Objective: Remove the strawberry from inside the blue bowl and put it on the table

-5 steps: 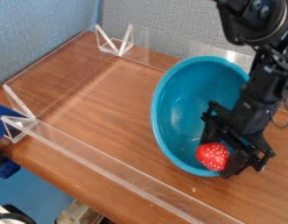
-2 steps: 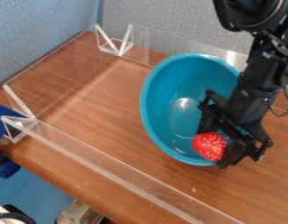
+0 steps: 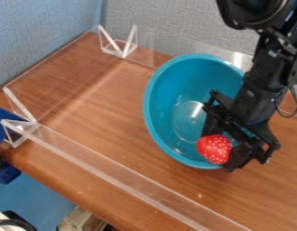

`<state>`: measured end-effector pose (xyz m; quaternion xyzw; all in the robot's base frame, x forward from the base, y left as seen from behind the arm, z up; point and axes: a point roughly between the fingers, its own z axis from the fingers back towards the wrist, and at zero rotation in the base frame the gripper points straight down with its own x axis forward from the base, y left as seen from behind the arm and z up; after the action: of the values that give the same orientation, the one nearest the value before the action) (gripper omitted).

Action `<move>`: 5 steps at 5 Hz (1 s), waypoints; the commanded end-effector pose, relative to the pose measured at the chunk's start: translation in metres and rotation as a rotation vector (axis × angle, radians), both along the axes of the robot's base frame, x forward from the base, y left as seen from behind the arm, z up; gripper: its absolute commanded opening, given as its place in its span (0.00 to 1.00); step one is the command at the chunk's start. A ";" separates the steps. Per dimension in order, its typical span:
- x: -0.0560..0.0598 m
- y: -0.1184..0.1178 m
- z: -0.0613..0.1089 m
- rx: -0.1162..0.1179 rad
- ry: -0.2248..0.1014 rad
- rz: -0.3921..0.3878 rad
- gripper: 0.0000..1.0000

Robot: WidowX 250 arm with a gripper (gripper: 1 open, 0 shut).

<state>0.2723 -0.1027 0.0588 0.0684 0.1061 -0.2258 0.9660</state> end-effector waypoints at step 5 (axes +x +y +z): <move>0.002 0.002 0.022 -0.057 -0.091 0.022 0.00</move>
<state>0.2692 -0.1026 0.0589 0.0582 0.0943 -0.2218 0.9688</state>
